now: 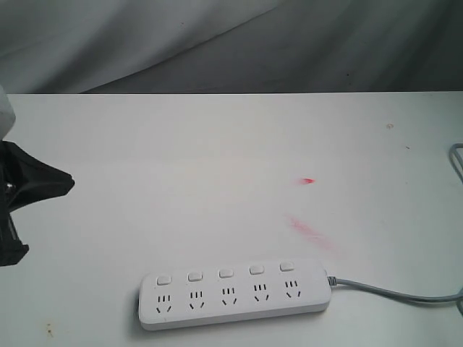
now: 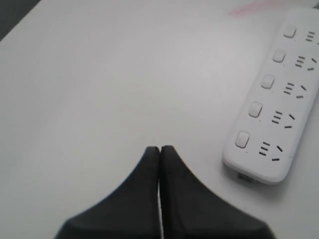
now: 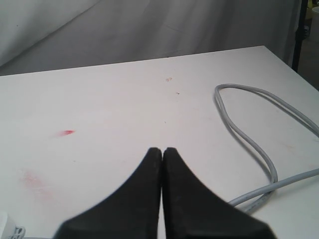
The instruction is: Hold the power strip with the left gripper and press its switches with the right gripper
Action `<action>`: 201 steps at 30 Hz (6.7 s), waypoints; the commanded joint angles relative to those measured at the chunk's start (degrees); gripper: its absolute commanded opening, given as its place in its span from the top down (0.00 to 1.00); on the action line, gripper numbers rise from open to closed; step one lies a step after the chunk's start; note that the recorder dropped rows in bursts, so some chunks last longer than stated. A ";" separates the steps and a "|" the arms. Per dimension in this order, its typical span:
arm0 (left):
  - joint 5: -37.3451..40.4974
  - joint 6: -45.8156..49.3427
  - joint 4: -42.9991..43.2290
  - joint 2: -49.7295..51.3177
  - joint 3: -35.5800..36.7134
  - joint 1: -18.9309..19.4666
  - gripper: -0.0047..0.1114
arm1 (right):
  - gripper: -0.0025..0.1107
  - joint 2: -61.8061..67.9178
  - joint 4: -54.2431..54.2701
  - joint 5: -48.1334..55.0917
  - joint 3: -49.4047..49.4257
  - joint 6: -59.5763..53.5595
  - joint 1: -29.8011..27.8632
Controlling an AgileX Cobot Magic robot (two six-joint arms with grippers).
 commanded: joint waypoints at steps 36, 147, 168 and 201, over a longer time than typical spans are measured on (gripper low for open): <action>15.91 16.36 3.92 9.10 -0.38 -0.28 0.96 | 0.98 -0.36 0.16 -0.51 0.19 -0.19 -0.50; 4.87 44.48 -27.94 46.31 -0.38 -5.97 0.34 | 0.98 -0.36 0.16 -0.51 0.19 -0.19 -0.50; 4.87 44.48 -27.79 46.31 -0.38 -5.97 0.69 | 0.98 -0.36 0.16 -0.51 0.19 -0.19 -0.50; 4.87 44.48 -27.79 46.31 -0.38 -5.97 0.69 | 0.98 -0.36 -5.41 -18.22 0.19 -1.28 -0.50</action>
